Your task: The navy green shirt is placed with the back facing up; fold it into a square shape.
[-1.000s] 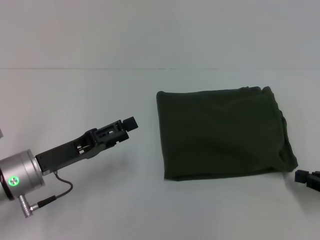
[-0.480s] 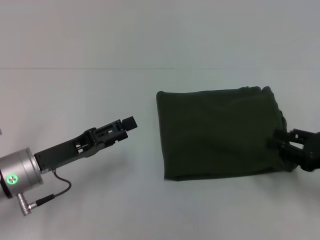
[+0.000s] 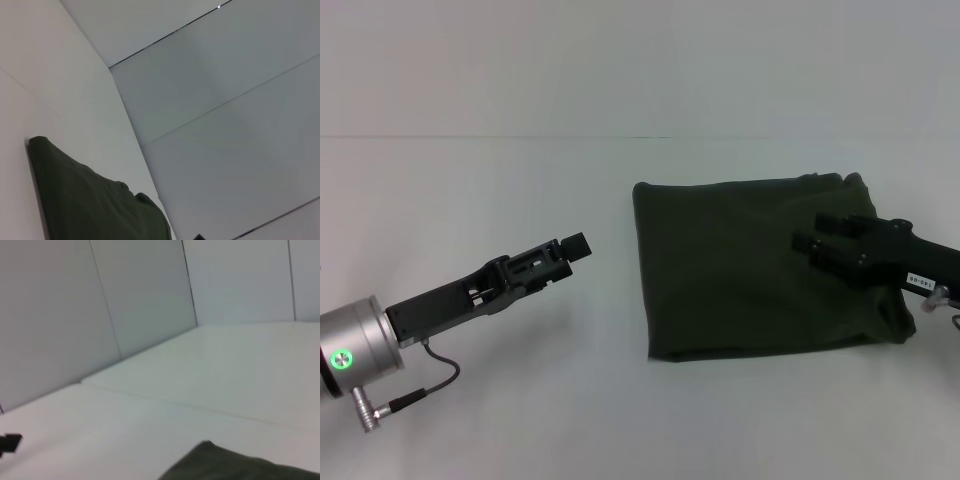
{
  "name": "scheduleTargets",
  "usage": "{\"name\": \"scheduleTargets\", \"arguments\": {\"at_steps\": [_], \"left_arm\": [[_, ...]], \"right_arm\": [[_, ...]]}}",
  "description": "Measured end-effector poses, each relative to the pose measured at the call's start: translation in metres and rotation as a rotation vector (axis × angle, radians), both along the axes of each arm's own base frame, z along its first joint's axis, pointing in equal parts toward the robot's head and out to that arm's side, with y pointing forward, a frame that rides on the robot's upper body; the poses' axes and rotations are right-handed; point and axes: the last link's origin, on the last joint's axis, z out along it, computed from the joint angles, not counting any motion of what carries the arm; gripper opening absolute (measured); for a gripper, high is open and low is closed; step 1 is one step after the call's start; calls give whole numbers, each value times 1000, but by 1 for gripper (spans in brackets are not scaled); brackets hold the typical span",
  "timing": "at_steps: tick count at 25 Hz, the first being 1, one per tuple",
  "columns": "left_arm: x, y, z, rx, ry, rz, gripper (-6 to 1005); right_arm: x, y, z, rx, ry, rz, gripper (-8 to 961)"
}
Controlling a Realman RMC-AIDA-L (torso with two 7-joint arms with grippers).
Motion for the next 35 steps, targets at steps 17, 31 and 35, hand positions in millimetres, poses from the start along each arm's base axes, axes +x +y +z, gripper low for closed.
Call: {"name": "scheduleTargets", "arguments": {"at_steps": [17,31,35], "left_arm": [[3,1,-1,-5,1,-12,833],[2,0,-2,-18,13,-17,831],[2,0,-1,-18,11,-22,832]], "right_arm": [[38,-9,-11,14,-163,-129,517],[50,-17,-8,34,-162,-175,516],[46,-21,-1,55,-99,-153,517]]}}
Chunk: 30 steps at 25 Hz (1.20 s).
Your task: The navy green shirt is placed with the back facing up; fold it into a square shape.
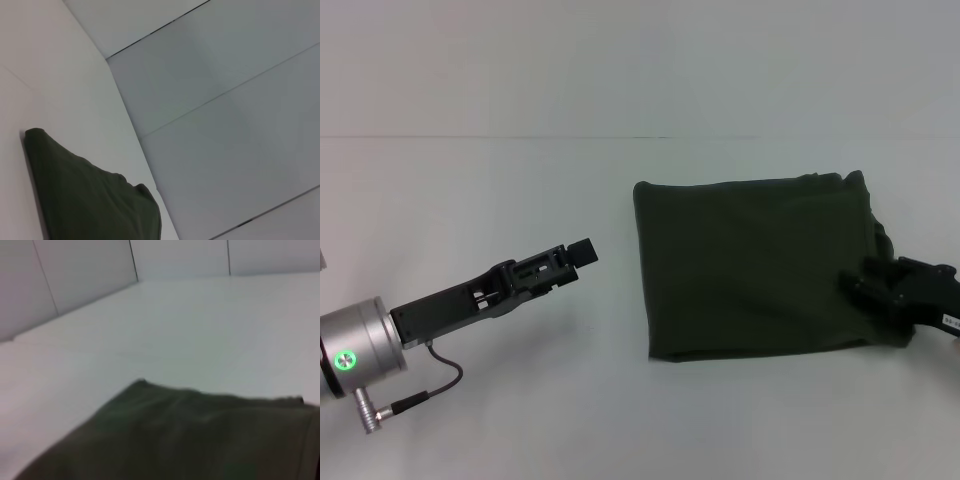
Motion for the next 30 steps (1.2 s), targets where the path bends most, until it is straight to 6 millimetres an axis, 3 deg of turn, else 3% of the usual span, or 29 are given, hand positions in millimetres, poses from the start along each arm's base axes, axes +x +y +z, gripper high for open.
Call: {"name": "scheduleTargets", "arguments": {"at_steps": [8,16,22,30], "left_arm": [[2,0,1,1,-2,-9,834],[2,1,0,3,-1,-10,834],[2,1,1,3,-1,-9,835],[2,0,0,-7,-2,-10,835]], "right_arm": [[-17,7,11,71,84,73,522],[-47,12,-23,-76,73,179,527],[-36,4,-39,-111,27,138,528],[-15,-9,-37,-97,4,68,527]]}}
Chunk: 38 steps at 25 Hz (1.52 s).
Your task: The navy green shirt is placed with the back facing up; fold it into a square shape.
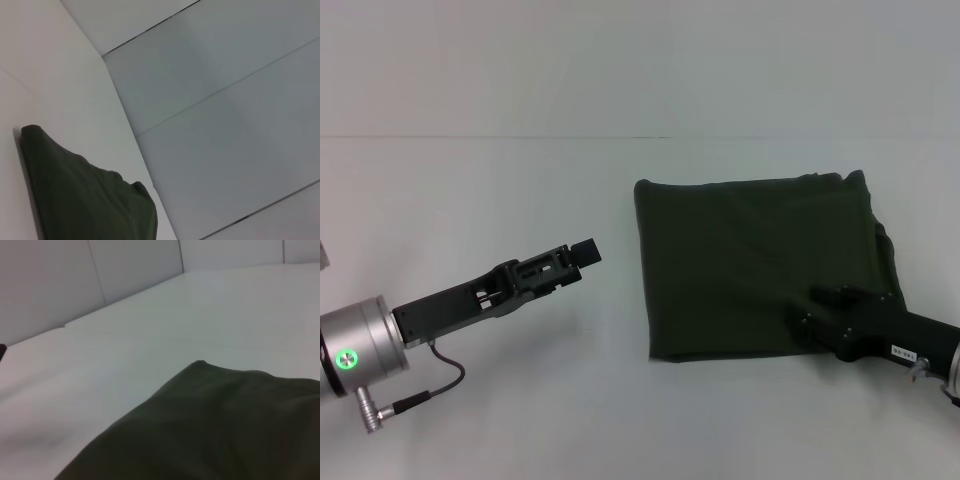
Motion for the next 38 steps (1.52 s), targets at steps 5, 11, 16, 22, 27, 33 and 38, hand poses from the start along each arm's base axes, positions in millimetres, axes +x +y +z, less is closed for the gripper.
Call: {"name": "scheduleTargets", "arguments": {"at_steps": [5,11,16,22,27,33,38], "left_arm": [[0,0,-1,-5,4,1,836],[-2,7,-2,-16,58,9,836],[-2,20,-1,16,179,-58,837],[3,26,-5,117,357,-258,836],[4,25,-21,140,504,-420,835],[16,31,-34,72,513,-392,834],[28,52,-19,-107,366,-92,833]], "right_arm": [[2,-4,5,9,16,4,528],[-8,-22,20,-11,105,120,548],[-11,-58,24,-66,161,241,647],[5,-88,23,-49,152,241,857],[11,-98,25,-42,149,221,945],[14,-102,26,-40,146,214,945],[14,-102,25,-47,142,212,945]]}}
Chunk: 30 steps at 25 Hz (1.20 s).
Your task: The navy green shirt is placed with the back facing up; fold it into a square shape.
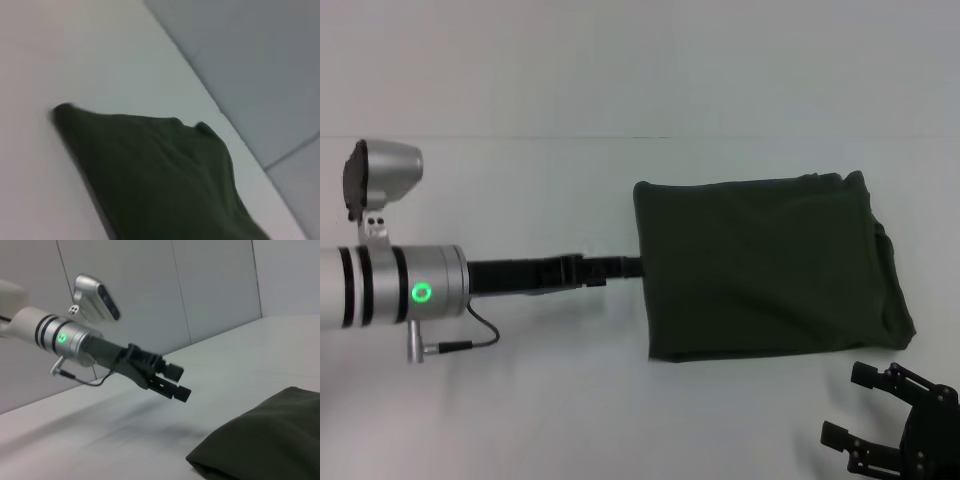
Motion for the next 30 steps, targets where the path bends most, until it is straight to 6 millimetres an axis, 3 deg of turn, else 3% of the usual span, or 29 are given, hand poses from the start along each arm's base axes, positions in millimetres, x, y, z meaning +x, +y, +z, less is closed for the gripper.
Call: {"name": "scheduleTargets", "arguments": {"at_steps": [4,8,19,30], "left_arm": [[3,13,4,-62,-33,198,832],[7,22,-9,-87,14,276,831],[16,24,-43,-62,72,309,832],[23,19,-61,-59,82,307,828]], "right_arm": [[0,-1,-2,-15,-8,5,944],[0,-1,-2,-17,-12,9,944],[-1,0,-2,-25,-9,14,945],[-2,-1,-3,-28,-5,14,945]]}}
